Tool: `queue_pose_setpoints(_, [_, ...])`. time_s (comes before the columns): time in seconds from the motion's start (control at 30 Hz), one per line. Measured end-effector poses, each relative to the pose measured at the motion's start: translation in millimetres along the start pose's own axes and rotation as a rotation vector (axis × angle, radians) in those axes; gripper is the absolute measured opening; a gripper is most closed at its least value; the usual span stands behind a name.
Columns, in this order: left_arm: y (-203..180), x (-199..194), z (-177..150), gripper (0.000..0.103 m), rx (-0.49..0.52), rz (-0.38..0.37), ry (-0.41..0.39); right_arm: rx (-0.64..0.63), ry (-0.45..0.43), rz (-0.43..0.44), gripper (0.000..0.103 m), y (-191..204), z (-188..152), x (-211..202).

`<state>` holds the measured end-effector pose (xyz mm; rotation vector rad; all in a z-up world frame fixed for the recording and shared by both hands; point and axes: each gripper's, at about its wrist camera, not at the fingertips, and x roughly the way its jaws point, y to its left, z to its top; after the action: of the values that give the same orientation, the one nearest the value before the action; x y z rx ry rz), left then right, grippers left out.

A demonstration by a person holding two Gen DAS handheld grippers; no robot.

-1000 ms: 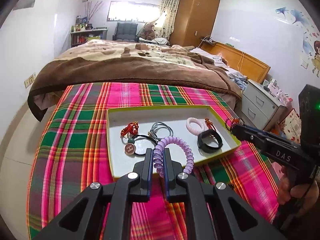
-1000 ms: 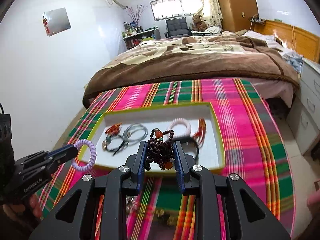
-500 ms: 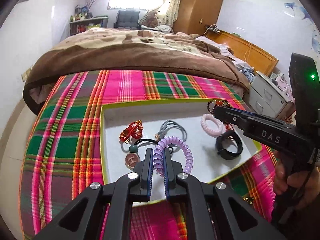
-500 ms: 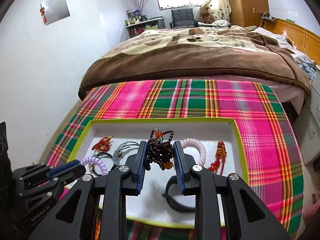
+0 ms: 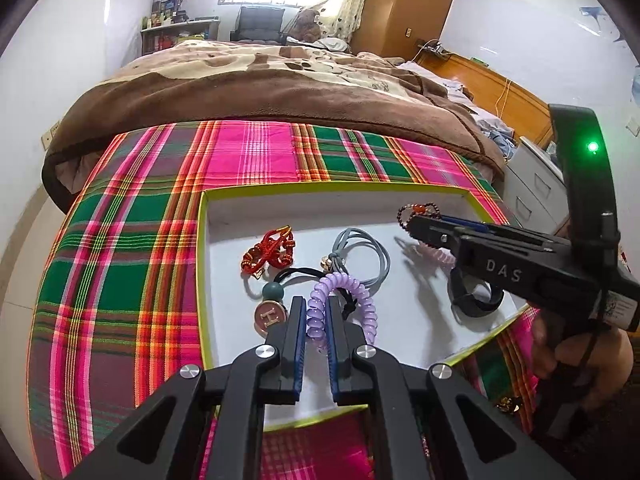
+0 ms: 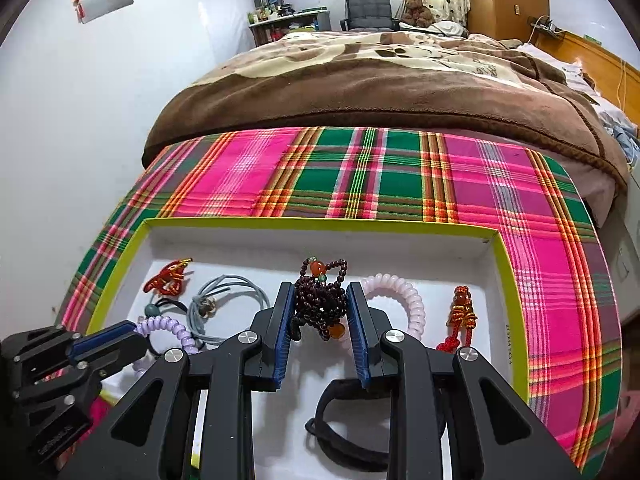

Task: Organize jewelry
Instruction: 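Open the right tool on the beaded bracelet while the left tool releases the lavender coil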

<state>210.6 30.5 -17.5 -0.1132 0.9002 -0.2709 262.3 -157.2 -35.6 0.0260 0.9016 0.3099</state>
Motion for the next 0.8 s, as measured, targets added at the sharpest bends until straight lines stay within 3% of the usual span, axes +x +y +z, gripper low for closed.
queue_pose_setpoints(0.5, [-6.7, 0.2, -1.7, 0.011, 0.028, 0.044, 0.012, -0.051, -0.024, -0.034, 0.029, 11.0, -0.1, -1.4])
queue_pose_setpoints(0.57, [-7.0, -0.6, -1.5, 0.013, 0.024, 0.048, 0.012, -0.049, -0.034, -0.037, 0.045, 11.8, 0.3, -4.3])
queue_pose_setpoints(0.6, [-7.6, -2.1, -1.8, 0.014, 0.027, 0.055, 0.01, -0.049, -0.037, -0.036, 0.048, 12.0, 0.2, -5.5])
queue_pose_setpoints(0.8, [-9.4, -8.6, -3.2, 0.015, 0.03, 0.058, 0.0, -0.058, -0.05, -0.033, 0.048, 16.2, -2.0, -13.0])
